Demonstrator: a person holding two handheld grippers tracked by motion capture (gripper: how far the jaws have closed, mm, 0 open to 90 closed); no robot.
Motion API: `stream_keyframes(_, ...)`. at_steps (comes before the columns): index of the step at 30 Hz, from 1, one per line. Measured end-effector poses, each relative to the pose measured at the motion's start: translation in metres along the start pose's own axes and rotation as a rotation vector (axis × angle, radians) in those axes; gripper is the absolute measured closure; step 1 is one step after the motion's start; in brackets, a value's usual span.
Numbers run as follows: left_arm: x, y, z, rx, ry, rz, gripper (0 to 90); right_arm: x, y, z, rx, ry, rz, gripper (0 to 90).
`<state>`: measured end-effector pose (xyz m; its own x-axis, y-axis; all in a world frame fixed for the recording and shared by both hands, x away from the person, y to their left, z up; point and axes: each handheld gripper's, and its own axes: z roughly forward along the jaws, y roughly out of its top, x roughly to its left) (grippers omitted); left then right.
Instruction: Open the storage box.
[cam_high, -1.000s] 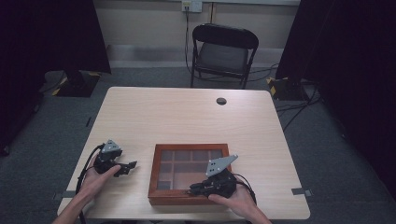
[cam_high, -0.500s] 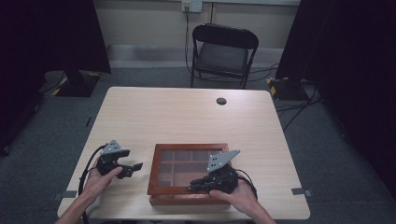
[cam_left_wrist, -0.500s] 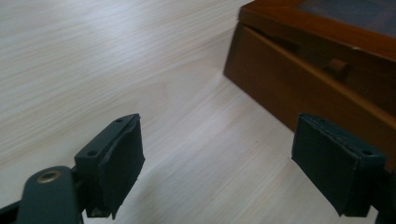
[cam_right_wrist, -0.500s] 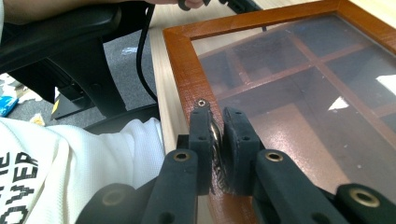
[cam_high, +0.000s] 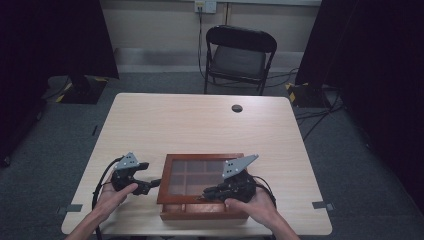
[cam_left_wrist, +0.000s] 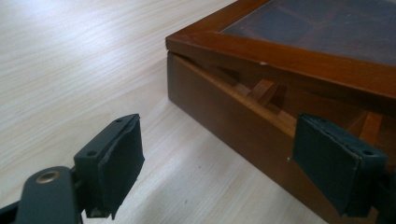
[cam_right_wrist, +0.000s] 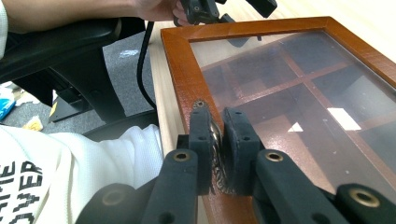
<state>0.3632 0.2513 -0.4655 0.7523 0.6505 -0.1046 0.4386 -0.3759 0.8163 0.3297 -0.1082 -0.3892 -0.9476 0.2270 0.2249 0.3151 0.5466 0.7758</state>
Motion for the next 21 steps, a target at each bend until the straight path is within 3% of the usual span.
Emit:
stream_keyframes(7,-0.0040,0.0024,0.0014,-0.023,-0.014,-0.011,15.8,-0.0004,0.0012,-0.0001,0.004,0.003,0.005,82.7)
stream_keyframes(15,-0.0079,0.0044,0.0039,-0.023,0.000,0.035,16.0,-0.0003,0.0010,-0.0002,0.007,0.001,0.020,82.6)
stream_keyframes(19,-0.0091,0.0053,0.0037,-0.041,0.006,0.032,16.5,-0.0017,-0.0005,-0.0017,-0.015,0.010,0.033,82.3)
stream_keyframes(21,-0.0099,0.0054,0.0041,-0.029,0.012,0.049,16.6,-0.0013,-0.0015,-0.0022,-0.020,-0.001,0.036,75.7)
